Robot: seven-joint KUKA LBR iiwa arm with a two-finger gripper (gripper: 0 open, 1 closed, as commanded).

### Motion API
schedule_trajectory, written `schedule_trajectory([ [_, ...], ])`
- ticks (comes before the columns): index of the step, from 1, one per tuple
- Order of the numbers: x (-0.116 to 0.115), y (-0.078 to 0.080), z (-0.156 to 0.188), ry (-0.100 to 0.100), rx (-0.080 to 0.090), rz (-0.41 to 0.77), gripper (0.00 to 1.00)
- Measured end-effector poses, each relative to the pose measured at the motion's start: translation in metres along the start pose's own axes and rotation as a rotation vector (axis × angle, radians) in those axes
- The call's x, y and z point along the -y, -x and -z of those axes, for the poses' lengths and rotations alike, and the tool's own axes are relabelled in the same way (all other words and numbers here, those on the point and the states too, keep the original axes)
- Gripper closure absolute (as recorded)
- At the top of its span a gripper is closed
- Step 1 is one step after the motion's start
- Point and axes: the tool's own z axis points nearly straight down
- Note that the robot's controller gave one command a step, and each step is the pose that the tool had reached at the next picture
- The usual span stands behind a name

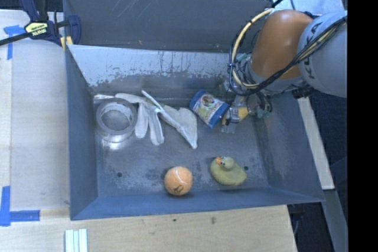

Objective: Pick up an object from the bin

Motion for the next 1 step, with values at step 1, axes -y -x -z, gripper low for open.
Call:
schedule_trajectory([
  [1, -0.0157, -0.005, -0.0325, 0.004, -0.008, 0.42, 1.0],
])
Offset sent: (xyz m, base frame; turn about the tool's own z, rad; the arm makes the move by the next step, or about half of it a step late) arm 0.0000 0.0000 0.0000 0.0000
